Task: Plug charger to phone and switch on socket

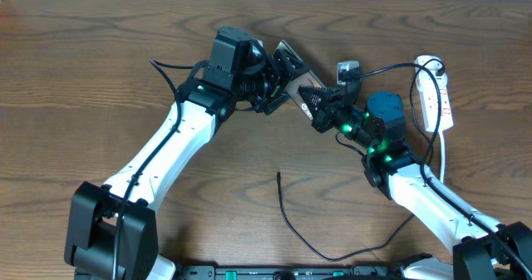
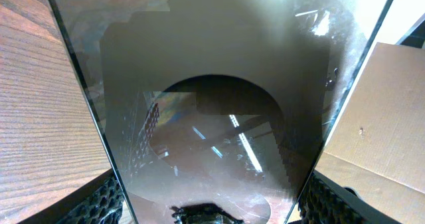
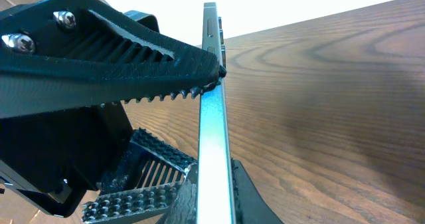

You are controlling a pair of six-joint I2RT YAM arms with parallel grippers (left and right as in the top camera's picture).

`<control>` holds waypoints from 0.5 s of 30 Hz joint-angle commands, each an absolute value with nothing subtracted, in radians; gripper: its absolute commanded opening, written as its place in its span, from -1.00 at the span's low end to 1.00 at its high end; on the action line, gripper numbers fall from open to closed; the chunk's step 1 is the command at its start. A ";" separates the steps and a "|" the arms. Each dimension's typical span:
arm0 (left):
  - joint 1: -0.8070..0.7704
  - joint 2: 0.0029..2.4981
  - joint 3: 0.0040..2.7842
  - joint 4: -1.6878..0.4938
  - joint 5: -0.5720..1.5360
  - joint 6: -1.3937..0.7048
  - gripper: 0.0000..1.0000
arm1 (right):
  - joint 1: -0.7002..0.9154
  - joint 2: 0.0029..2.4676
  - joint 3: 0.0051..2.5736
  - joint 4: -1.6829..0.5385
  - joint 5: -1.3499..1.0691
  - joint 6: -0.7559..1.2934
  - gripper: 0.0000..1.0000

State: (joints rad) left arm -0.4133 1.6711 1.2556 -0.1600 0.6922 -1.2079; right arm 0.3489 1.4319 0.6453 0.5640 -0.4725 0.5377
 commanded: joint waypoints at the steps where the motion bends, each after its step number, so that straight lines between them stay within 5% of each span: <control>1: -0.418 1.650 1.280 -0.147 0.717 -1.206 0.32 | 0.355 1.432 0.657 0.567 -0.503 0.550 -0.98; 2: -0.418 1.650 1.280 -0.148 0.717 -1.206 0.78 | 0.355 1.432 0.657 0.566 -0.503 0.556 -0.98; 3: -0.418 1.650 1.280 -0.148 0.717 -1.205 0.83 | 0.355 1.432 0.657 0.565 -0.503 0.558 -0.98; 15: -0.399 1.649 1.280 -0.124 0.840 -1.160 0.84 | 0.324 1.432 0.656 0.514 -0.496 0.575 -0.98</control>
State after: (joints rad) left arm -0.4061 1.6711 1.2556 -0.1539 0.7391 -1.1892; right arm 0.3374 1.4319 0.6460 0.5350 -0.4843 0.5678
